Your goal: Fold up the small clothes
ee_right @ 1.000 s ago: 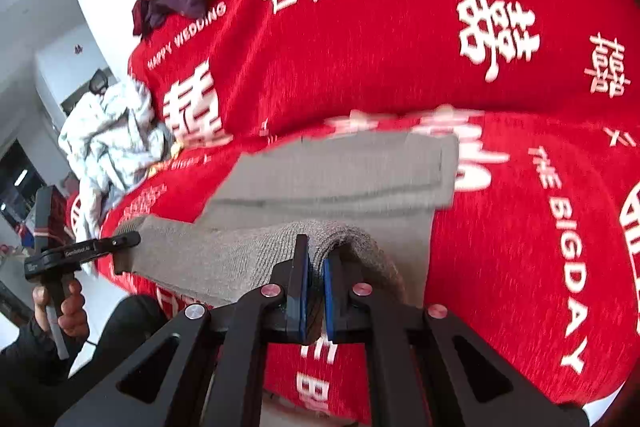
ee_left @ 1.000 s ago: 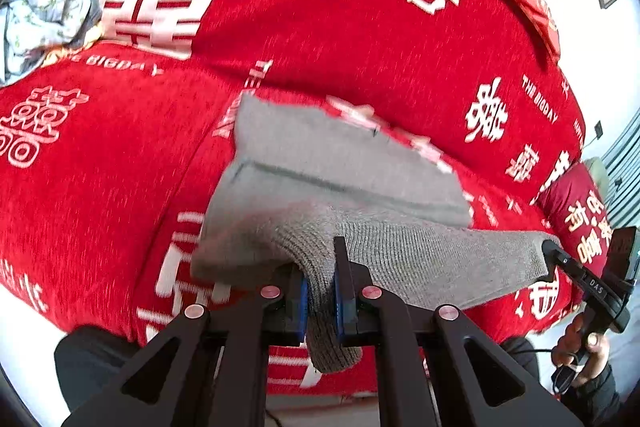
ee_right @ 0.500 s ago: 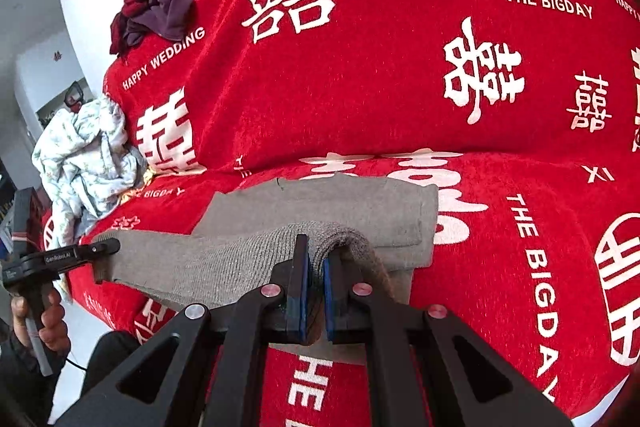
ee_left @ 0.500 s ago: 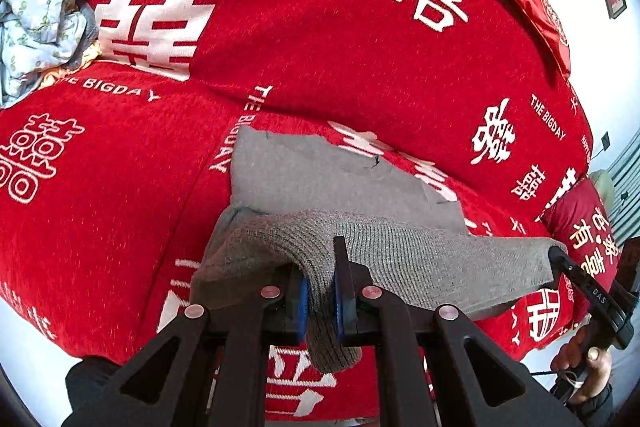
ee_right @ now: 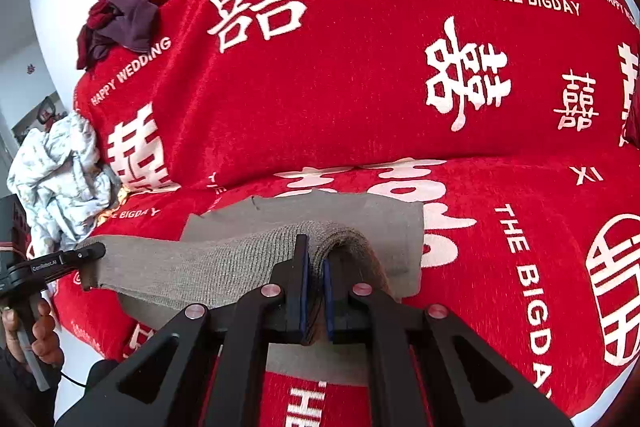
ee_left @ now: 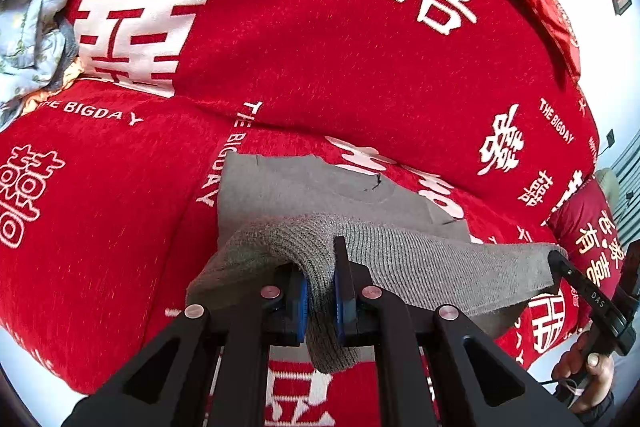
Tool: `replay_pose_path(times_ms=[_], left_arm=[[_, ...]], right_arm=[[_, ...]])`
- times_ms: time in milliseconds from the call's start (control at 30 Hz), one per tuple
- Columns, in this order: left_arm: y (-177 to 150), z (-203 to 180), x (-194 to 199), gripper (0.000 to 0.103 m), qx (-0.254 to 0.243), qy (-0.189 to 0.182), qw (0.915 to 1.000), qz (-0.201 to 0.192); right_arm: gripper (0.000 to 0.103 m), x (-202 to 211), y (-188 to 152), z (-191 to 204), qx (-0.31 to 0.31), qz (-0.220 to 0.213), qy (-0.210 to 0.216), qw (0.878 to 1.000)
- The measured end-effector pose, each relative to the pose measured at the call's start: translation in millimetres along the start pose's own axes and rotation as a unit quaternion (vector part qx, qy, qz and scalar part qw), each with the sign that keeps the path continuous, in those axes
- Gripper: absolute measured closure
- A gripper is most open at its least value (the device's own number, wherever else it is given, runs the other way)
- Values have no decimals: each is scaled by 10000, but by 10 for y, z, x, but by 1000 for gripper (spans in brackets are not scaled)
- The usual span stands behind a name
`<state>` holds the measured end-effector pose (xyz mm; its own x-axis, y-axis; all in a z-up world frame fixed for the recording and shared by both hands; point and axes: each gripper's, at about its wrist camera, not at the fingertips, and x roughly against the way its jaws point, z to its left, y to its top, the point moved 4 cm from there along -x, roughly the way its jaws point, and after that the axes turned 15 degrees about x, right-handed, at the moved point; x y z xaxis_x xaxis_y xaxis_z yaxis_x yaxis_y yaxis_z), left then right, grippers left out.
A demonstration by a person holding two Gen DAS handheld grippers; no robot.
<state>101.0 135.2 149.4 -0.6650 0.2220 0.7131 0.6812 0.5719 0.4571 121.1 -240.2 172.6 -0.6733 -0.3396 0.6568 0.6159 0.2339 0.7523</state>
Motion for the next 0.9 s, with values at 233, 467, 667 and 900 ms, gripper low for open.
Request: replay_pose_path(times_ms=[233, 467, 667, 900], left_arm=[[194, -53, -542, 92, 20, 373, 9988, 319], [398, -118, -899, 92, -23, 533, 9976, 440], [608, -82, -1341, 92, 120, 733, 9953, 623], [709, -4, -1837, 92, 138, 887, 9922, 869]], right_arm=[[97, -512, 38, -146, -174, 413, -67, 9990], [97, -937, 230, -256, -161, 624, -166, 9978], [97, -1395, 334, -341, -302, 916, -209, 9951], [97, -1954, 315, -474, -552, 1312, -262, 9895]])
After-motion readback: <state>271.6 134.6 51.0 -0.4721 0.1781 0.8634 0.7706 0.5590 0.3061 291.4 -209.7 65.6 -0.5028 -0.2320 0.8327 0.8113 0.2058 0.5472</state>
